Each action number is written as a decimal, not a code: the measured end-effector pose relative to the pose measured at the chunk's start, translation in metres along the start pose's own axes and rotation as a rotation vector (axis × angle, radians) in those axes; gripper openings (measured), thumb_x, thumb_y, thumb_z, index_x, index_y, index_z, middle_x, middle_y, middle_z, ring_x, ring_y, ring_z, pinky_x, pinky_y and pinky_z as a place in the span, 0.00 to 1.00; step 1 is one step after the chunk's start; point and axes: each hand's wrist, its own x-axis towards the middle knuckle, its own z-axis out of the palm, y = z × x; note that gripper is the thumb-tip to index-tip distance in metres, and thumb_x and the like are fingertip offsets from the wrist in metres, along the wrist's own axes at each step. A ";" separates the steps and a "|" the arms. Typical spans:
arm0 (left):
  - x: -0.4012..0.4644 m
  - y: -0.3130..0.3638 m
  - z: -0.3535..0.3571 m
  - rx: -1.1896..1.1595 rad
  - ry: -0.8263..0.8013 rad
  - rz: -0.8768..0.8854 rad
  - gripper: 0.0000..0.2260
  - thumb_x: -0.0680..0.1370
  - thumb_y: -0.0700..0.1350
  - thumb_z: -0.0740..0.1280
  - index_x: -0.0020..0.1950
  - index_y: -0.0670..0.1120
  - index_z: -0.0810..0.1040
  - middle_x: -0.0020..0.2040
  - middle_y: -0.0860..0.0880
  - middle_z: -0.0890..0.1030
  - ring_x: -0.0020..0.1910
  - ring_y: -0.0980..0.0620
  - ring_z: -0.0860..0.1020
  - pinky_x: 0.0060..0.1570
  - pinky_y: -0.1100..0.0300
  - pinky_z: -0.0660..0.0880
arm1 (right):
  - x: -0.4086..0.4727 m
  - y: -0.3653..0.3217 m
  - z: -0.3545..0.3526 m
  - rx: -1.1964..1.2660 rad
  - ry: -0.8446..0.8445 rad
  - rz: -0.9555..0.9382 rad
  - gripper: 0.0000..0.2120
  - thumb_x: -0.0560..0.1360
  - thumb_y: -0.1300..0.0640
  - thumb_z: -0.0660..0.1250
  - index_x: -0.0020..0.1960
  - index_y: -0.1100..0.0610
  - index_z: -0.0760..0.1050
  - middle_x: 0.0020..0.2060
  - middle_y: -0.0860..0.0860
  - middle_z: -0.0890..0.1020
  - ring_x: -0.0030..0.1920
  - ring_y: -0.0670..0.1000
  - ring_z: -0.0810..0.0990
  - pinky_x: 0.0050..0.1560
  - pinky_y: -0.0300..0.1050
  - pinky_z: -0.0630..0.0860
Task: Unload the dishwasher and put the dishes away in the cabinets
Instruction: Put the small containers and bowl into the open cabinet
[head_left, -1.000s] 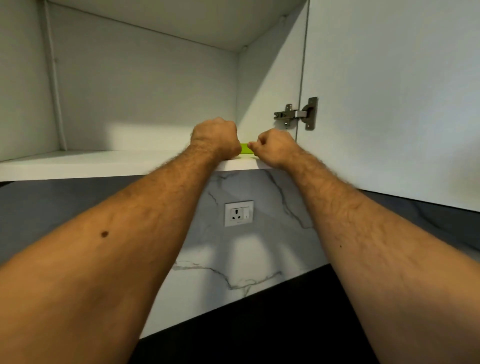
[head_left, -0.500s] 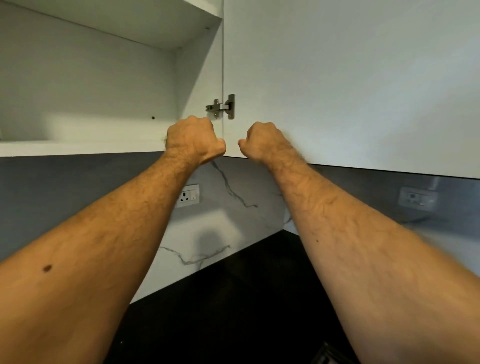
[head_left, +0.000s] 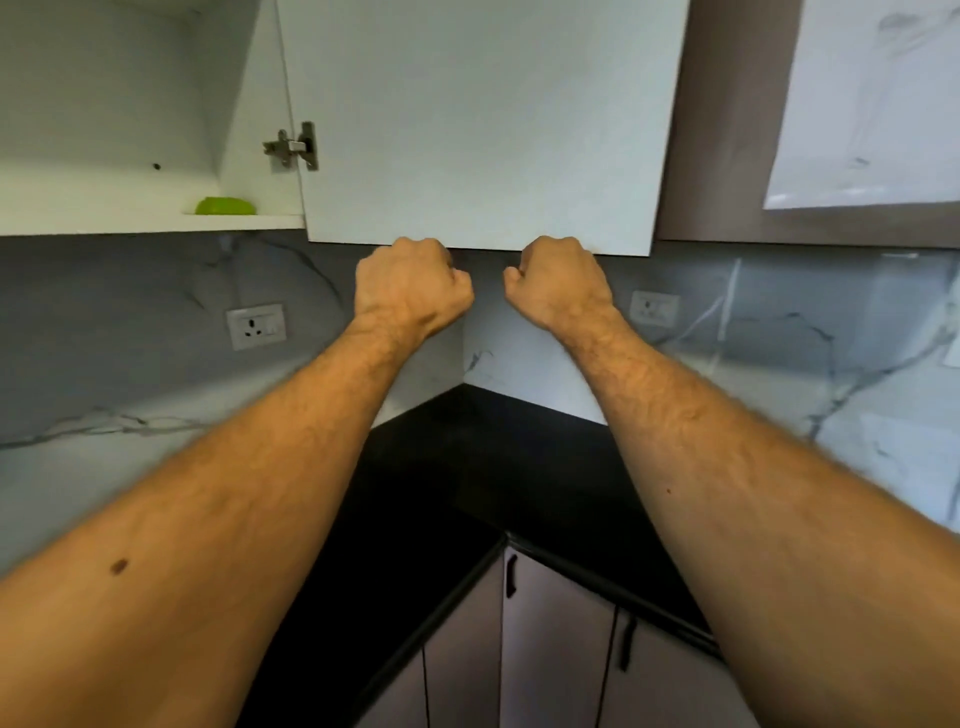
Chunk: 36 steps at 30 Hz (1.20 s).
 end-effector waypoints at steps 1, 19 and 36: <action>-0.007 0.015 -0.001 -0.020 -0.020 0.025 0.13 0.72 0.50 0.60 0.46 0.47 0.82 0.41 0.44 0.80 0.39 0.42 0.74 0.40 0.56 0.67 | -0.011 0.010 -0.005 0.000 0.010 0.028 0.11 0.77 0.49 0.61 0.43 0.56 0.74 0.38 0.52 0.75 0.40 0.55 0.73 0.40 0.44 0.71; -0.168 0.163 0.049 -0.360 -0.368 0.414 0.11 0.70 0.48 0.61 0.45 0.48 0.81 0.38 0.48 0.80 0.36 0.46 0.75 0.38 0.57 0.71 | -0.250 0.114 -0.048 -0.228 0.048 0.670 0.14 0.77 0.51 0.62 0.43 0.60 0.79 0.39 0.57 0.81 0.42 0.59 0.81 0.43 0.50 0.79; -0.367 0.239 0.035 -0.572 -0.721 0.746 0.11 0.73 0.46 0.61 0.48 0.47 0.81 0.47 0.44 0.83 0.46 0.38 0.80 0.43 0.54 0.73 | -0.494 0.109 -0.100 -0.435 -0.029 1.187 0.16 0.77 0.48 0.61 0.43 0.58 0.81 0.36 0.55 0.83 0.37 0.56 0.82 0.45 0.52 0.82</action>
